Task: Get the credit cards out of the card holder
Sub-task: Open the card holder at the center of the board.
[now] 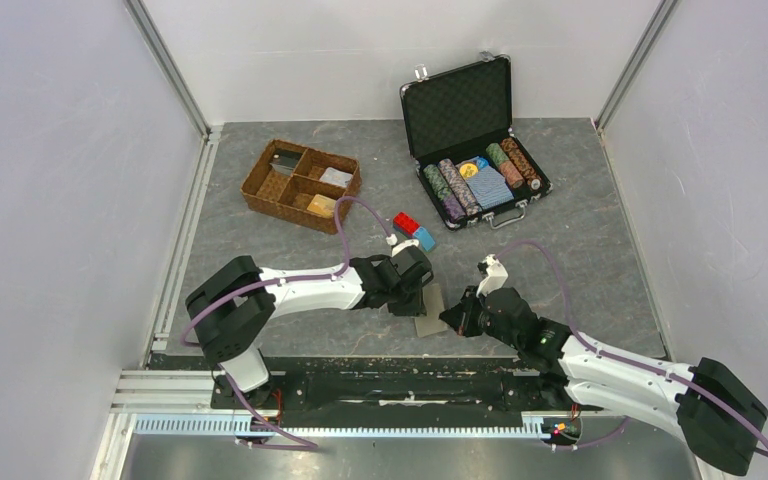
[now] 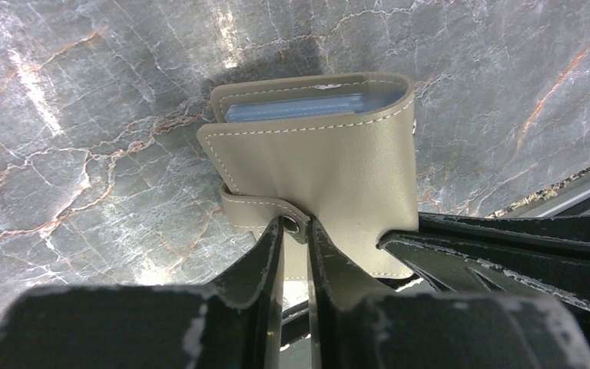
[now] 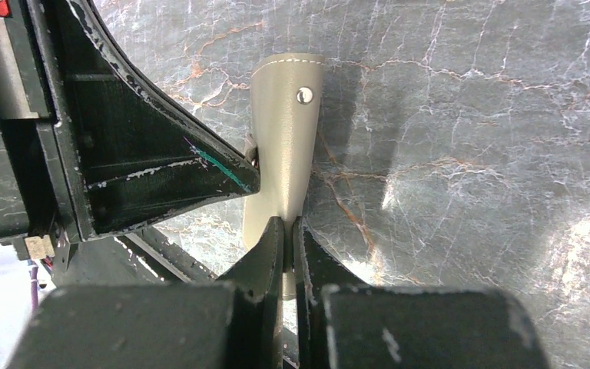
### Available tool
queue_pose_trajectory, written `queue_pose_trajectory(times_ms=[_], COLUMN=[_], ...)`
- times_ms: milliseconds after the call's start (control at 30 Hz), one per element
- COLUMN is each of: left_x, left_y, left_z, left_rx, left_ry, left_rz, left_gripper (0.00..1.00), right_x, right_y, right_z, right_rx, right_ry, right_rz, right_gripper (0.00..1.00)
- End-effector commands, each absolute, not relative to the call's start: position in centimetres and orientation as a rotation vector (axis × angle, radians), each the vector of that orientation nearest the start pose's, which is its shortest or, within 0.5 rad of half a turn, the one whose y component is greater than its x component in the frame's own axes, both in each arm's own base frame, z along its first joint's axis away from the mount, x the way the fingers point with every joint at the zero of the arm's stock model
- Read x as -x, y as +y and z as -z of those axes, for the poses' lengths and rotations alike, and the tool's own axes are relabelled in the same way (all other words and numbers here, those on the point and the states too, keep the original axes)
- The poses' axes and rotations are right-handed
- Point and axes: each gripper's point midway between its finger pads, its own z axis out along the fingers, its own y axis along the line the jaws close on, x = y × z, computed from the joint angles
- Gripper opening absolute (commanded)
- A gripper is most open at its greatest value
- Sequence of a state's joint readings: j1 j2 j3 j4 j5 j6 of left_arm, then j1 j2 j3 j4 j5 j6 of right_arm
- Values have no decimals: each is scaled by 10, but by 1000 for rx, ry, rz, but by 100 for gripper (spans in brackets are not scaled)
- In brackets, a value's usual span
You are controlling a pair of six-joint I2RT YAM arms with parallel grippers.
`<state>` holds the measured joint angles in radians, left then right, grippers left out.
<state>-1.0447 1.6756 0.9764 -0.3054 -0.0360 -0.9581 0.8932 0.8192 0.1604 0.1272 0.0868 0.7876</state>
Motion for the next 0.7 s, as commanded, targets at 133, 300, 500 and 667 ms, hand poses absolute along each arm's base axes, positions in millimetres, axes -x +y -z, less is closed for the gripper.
queue_pose_trajectory(times_ms=[133, 300, 500, 667], left_x=[-179, -180, -182, -180], left_y=[-337, -333, -329, -318], left_z=[-36, -40, -48, -52], left_rx=[-170, -163, -146, -122], left_ry=[2712, 2701, 2683, 2676], left_rz=[532, 527, 543, 546], left_gripper=[2, 2, 2, 2], right_x=[-168, -169, -171, -173], right_y=[228, 224, 219, 215], right_z=[-70, -65, -62, -58], right_rx=[61, 48, 33, 41], right_ry=[2161, 2168, 2170, 2179], right_rz=[-916, -891, -861, -816], right_gripper=[0, 0, 0, 0])
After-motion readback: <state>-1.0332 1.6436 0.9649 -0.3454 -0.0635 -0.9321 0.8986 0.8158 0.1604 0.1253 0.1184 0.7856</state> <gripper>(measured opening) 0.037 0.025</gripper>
